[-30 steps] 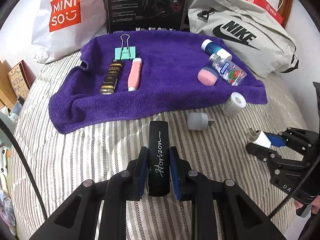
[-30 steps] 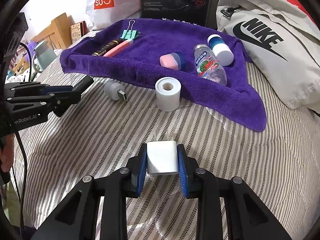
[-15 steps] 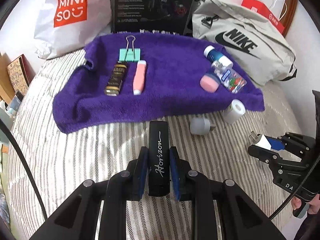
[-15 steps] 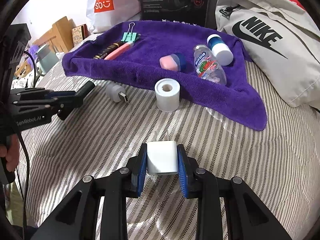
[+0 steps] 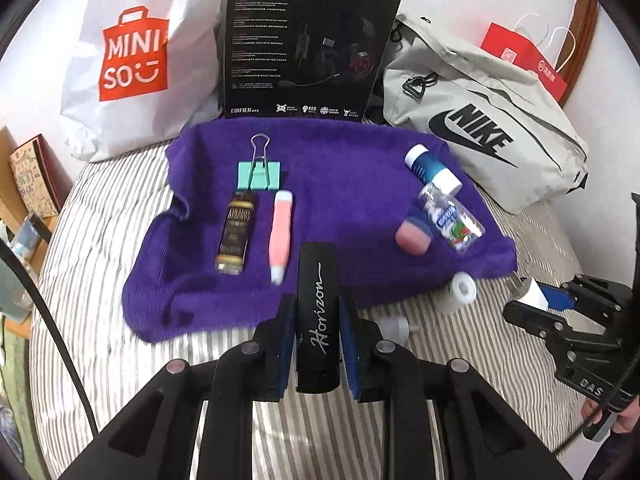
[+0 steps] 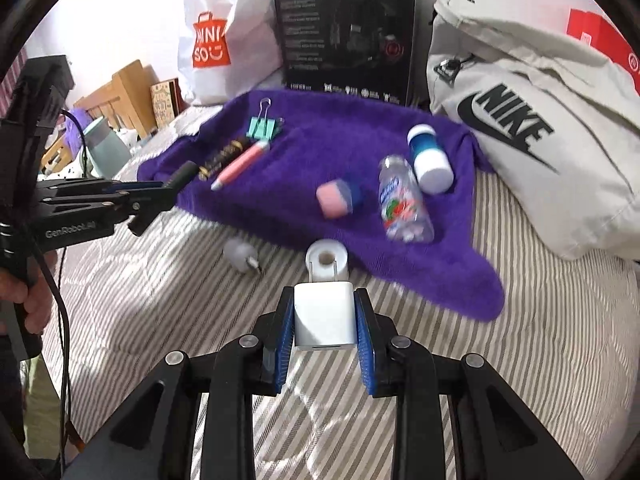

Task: Organize rigid objects
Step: 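Carry the black marker with left gripper while right carries the charger plug toward the towel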

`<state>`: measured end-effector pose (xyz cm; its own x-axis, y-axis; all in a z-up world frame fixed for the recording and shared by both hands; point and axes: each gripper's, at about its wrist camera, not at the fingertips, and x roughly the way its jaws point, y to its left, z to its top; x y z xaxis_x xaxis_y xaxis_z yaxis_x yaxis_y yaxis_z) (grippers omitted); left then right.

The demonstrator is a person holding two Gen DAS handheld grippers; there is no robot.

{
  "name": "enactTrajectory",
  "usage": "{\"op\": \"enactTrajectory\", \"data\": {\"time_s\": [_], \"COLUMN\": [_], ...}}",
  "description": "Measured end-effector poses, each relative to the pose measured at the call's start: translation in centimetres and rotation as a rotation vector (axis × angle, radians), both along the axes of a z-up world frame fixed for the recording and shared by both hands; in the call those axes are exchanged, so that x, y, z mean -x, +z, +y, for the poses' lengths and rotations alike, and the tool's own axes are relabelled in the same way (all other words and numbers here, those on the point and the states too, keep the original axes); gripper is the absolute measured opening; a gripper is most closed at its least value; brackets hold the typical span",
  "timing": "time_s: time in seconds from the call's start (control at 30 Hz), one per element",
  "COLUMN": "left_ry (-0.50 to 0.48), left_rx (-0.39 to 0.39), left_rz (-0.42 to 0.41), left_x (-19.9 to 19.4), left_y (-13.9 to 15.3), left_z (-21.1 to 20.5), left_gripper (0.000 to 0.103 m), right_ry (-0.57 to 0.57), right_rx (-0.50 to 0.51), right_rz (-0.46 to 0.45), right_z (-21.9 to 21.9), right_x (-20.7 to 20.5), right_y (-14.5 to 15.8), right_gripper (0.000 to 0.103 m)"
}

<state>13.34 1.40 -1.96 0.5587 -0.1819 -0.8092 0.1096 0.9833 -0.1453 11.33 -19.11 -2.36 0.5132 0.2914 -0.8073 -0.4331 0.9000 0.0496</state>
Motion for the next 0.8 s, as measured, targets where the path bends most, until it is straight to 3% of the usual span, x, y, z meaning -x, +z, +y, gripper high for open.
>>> {"op": "enactTrajectory", "data": {"time_s": [0.4,0.8], "left_ry": [-0.030,-0.060], "left_rx": [-0.011,-0.070], "left_rz": [0.054,0.051], "left_x": [-7.2,-8.6], "left_y": [-2.9,-4.7], "left_z": [-1.2,-2.3], "left_gripper": [0.021,0.021], "right_ry": [-0.022,-0.047], "right_rx": [-0.004,-0.011], "right_rz": [-0.002,0.009], "right_z": [-1.4,-2.5], "right_x": [-1.7,-3.8], "right_y": [1.0,0.4], "right_gripper": [0.028,0.028]}}
